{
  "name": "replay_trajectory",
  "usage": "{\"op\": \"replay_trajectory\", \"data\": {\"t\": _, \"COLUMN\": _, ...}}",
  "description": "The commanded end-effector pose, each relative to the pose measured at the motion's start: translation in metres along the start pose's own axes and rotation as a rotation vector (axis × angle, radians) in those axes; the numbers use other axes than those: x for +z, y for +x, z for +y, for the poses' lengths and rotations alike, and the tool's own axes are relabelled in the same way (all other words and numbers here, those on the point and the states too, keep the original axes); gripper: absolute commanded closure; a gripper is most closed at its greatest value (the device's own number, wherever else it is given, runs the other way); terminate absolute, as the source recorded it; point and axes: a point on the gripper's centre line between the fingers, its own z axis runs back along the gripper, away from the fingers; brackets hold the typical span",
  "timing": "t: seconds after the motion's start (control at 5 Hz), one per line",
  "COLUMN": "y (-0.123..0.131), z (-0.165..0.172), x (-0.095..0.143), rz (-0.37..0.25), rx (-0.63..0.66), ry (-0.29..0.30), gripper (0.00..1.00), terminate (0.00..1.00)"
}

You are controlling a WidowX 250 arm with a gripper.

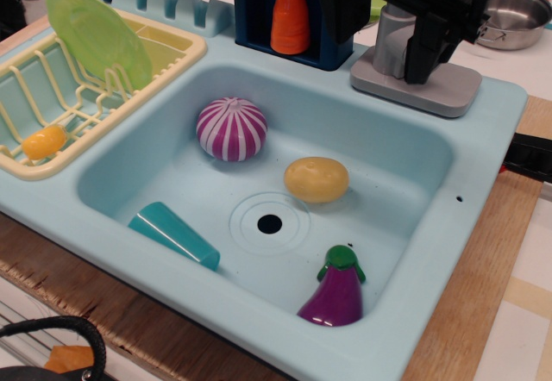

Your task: Turn lever vertical to-front

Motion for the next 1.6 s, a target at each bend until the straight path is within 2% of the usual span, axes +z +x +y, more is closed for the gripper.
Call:
{"op": "replay_trajectory", "data": {"t": 0.0, "y": 0.0, "z": 0.0, "x": 0.0, "rz": 0.0, "rx": 0.0, "ry": 0.0, "gripper": 0.0, "terminate": 0.0}}
{"op": "replay_trajectory", "data": {"t": 0.4, "y": 0.032, "z": -0.004, "x": 0.007, "rz": -0.072, "rx": -0.1, "ry": 0.007, "gripper": 0.0, "terminate": 0.0}}
{"op": "replay_trajectory", "data": {"t": 0.6, "y": 0.042, "z": -0.008, "x": 0.011, "rz": -0.126, "rx": -0.148, "ry": 0.029, "gripper": 0.0, "terminate": 0.0}}
{"op": "replay_trajectory", "data": {"t": 0.8, "y": 0.052, "z": -0.01, "x": 0.014, "rz": -0.149, "rx": -0.184, "ry": 0.045, "gripper": 0.0, "terminate": 0.0}}
{"op": "replay_trajectory", "data": {"t": 1.0, "y": 0.058, "z": -0.011, "x": 0.014, "rz": -0.191, "rx": -0.213, "ry": 0.054, "gripper": 0.0, "terminate": 0.0}}
{"op": "replay_trajectory", "data": {"t": 1.4, "y": 0.064, "z": -0.003, "x": -0.004, "rz": -0.211, "rx": -0.231, "ry": 0.038, "gripper": 0.0, "terminate": 0.0}}
